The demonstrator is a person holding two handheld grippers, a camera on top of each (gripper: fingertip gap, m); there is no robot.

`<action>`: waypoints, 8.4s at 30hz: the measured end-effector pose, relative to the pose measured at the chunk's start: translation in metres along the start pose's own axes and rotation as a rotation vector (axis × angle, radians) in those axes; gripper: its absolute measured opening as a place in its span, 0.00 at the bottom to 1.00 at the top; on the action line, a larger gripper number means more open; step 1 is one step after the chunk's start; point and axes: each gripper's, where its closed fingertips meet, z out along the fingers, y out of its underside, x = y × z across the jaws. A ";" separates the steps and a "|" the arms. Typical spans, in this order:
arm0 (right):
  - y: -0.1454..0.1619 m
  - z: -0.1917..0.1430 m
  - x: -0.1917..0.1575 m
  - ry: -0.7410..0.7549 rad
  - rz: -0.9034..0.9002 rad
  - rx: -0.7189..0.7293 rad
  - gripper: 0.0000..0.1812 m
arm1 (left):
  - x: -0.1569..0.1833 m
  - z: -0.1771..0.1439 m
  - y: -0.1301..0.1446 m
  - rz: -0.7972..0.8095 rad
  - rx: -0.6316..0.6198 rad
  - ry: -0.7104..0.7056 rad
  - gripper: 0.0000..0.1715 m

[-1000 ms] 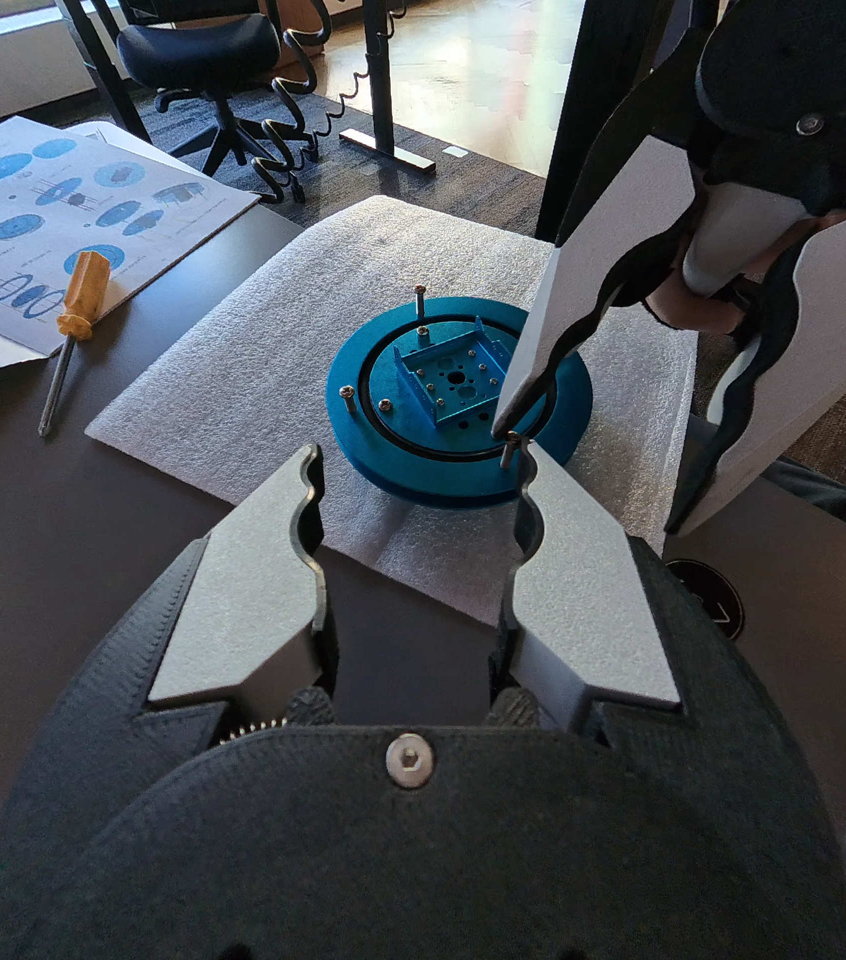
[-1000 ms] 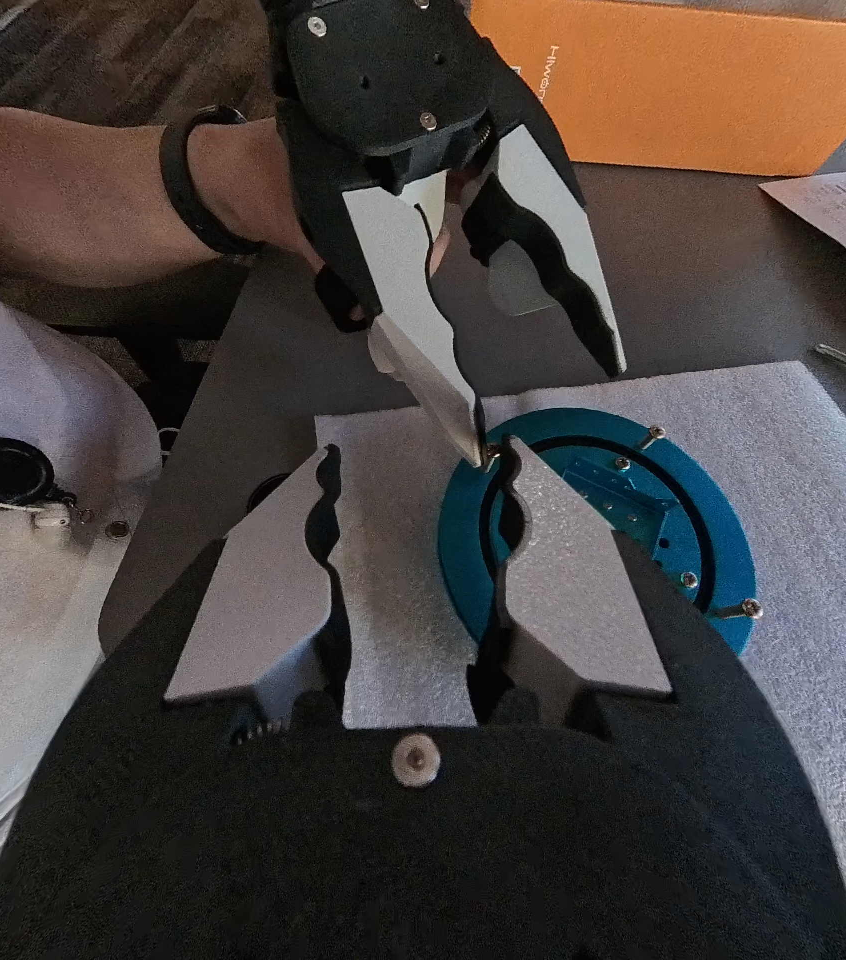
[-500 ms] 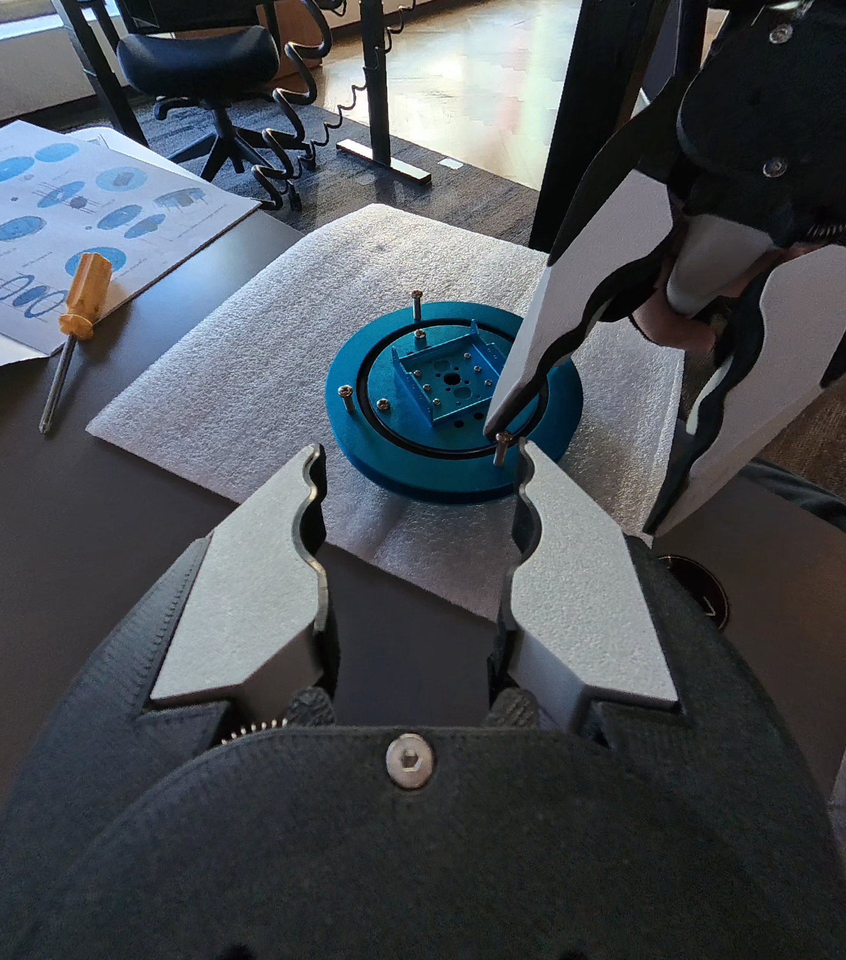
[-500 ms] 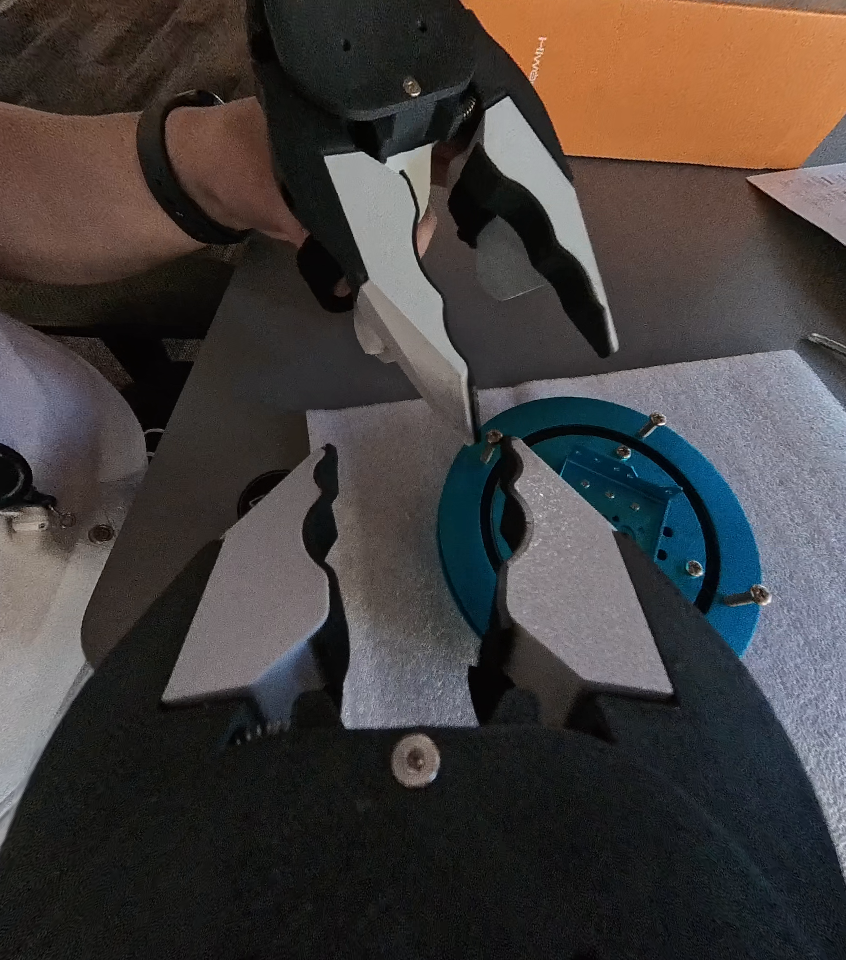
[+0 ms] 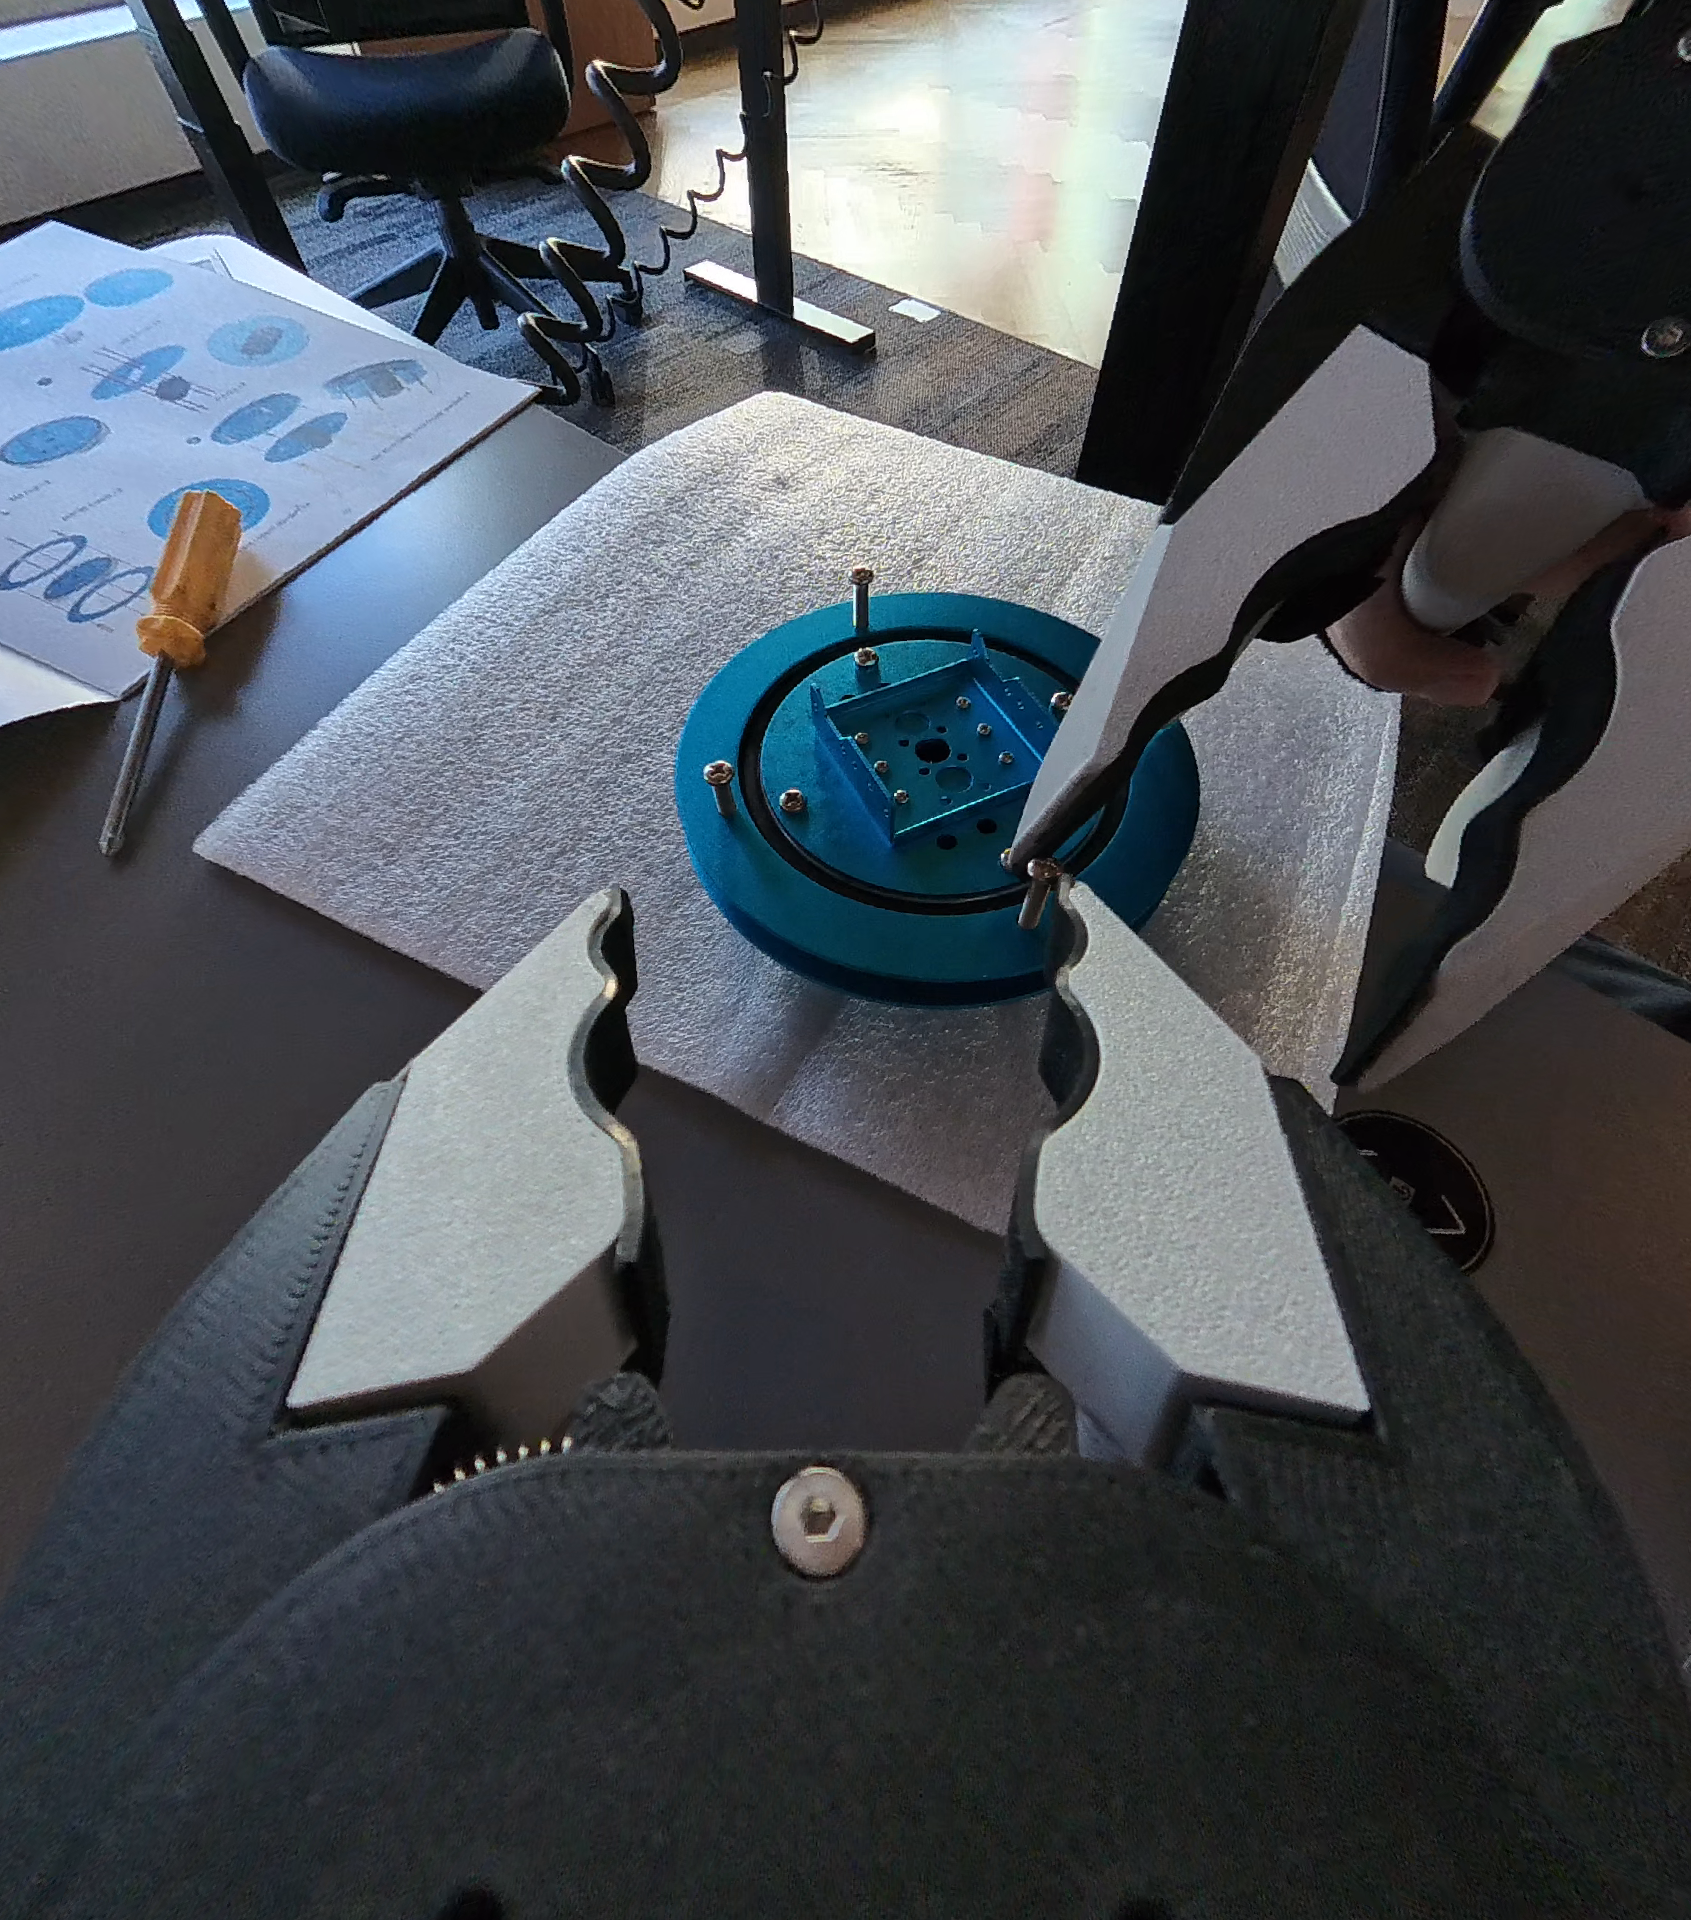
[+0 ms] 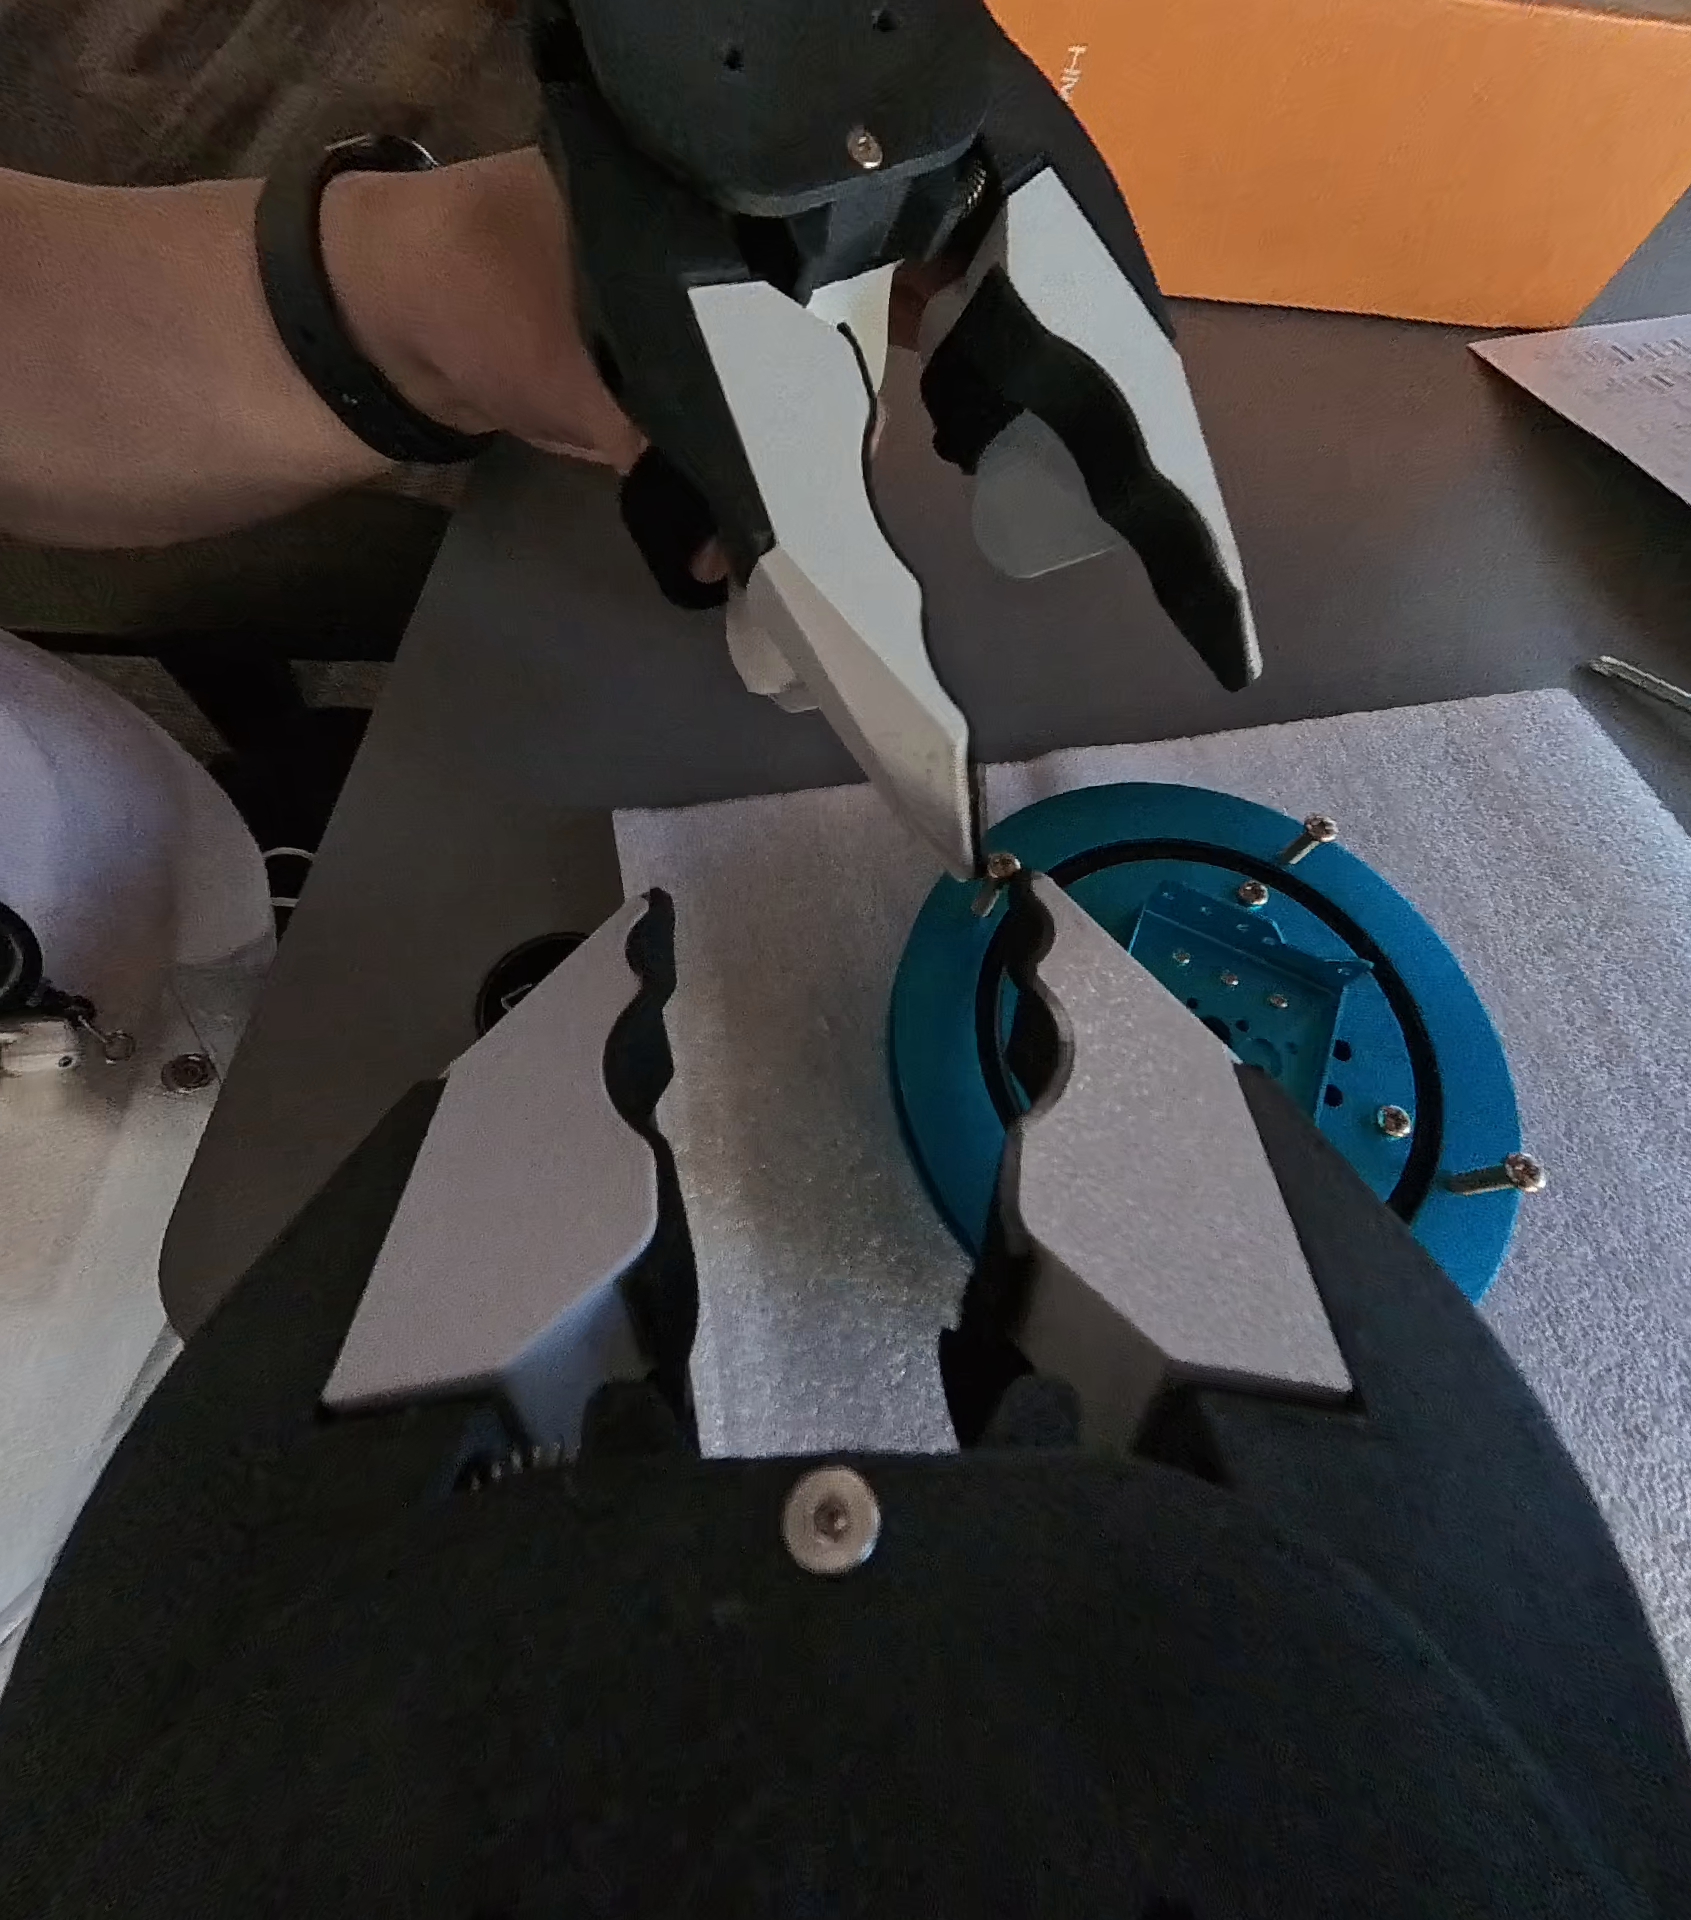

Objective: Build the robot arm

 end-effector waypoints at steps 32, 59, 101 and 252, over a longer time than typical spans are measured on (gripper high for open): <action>0.004 -0.004 -0.001 0.077 -0.003 0.009 0.31 | -0.018 -0.002 -0.008 0.010 0.020 -0.056 0.37; -0.002 0.000 -0.002 0.092 -0.035 0.024 0.35 | -0.005 0.009 -0.004 0.024 0.013 0.001 0.47; -0.003 0.001 -0.003 0.099 -0.023 0.055 0.35 | -0.002 0.008 -0.004 0.046 0.009 -0.004 0.46; -0.001 0.001 0.009 0.135 -0.063 0.005 0.34 | 0.002 0.005 -0.006 0.060 0.024 0.019 0.43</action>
